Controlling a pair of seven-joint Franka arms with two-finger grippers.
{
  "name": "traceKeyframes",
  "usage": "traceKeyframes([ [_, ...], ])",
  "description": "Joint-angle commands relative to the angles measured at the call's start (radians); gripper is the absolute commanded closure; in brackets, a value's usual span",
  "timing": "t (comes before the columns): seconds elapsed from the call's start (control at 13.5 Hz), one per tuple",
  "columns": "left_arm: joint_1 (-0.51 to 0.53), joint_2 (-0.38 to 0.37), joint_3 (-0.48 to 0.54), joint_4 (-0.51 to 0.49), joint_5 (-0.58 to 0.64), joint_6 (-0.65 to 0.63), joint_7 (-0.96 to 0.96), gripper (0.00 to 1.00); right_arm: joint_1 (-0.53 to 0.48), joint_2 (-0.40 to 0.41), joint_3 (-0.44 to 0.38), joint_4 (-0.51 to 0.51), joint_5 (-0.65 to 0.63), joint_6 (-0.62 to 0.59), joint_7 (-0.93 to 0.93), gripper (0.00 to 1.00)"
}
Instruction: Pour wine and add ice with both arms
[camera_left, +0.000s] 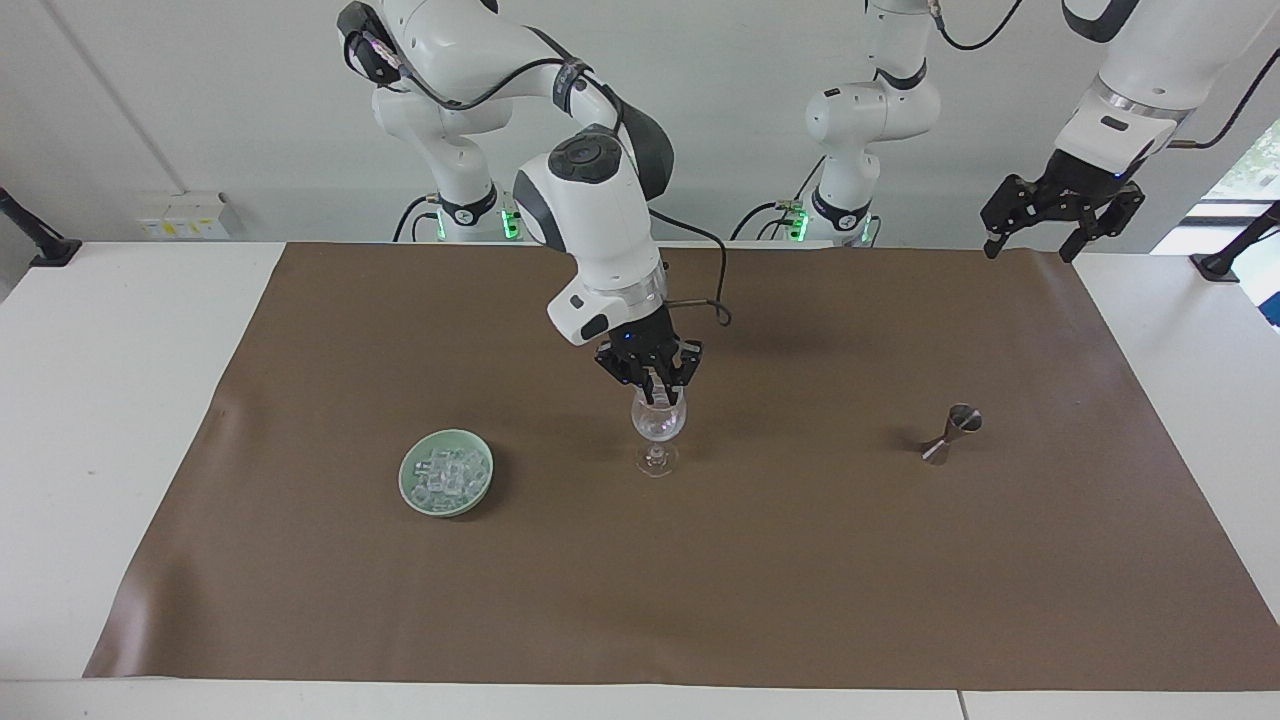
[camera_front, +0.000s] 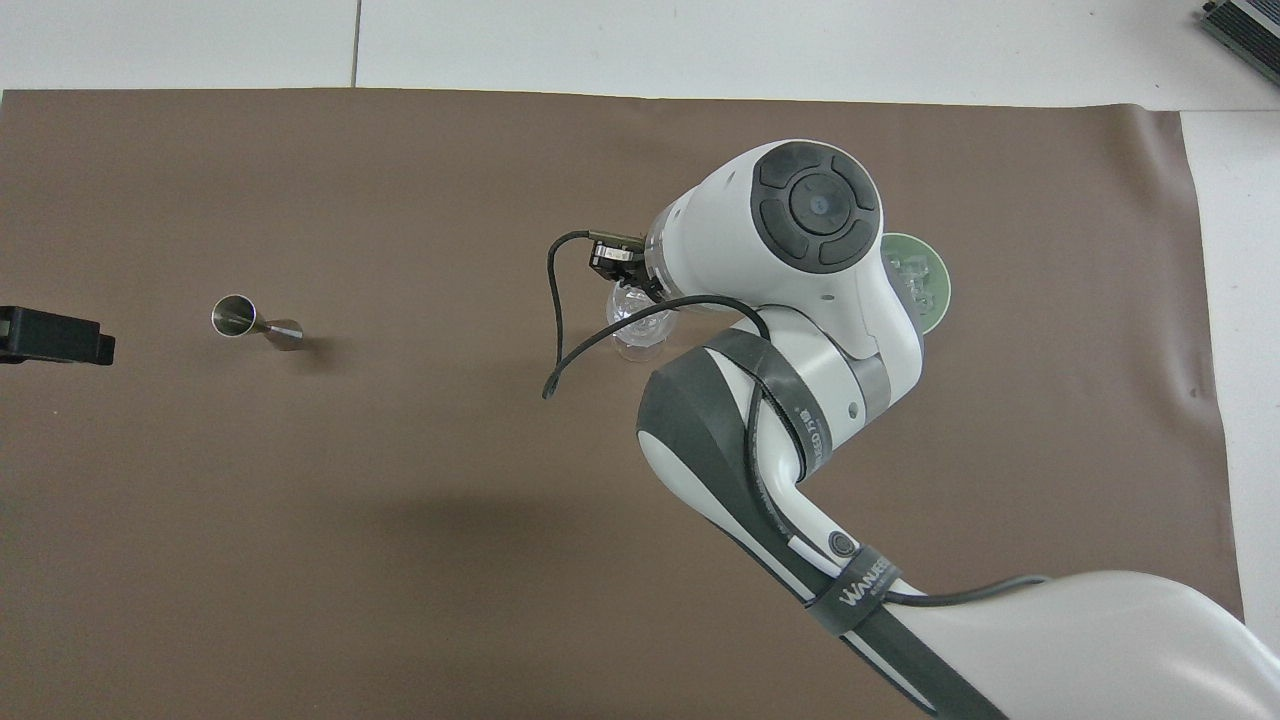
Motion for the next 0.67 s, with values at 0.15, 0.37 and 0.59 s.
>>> traceKeyframes([
  [0.15, -0.002, -0.022, -0.003, -0.018, 0.008, -0.014, 0.016, 0.0, -0.01, -0.016, 0.007, -0.01, 0.015, -0.017, 0.018, 0.86],
  [0.37, -0.003, -0.022, -0.001, -0.018, 0.008, -0.018, 0.014, 0.0, -0.013, -0.023, 0.007, -0.007, 0.015, -0.031, 0.018, 0.83],
  [0.59, 0.001, -0.022, -0.001, -0.018, 0.006, -0.015, 0.016, 0.0, -0.013, -0.026, 0.007, -0.007, 0.015, -0.035, 0.018, 0.82],
])
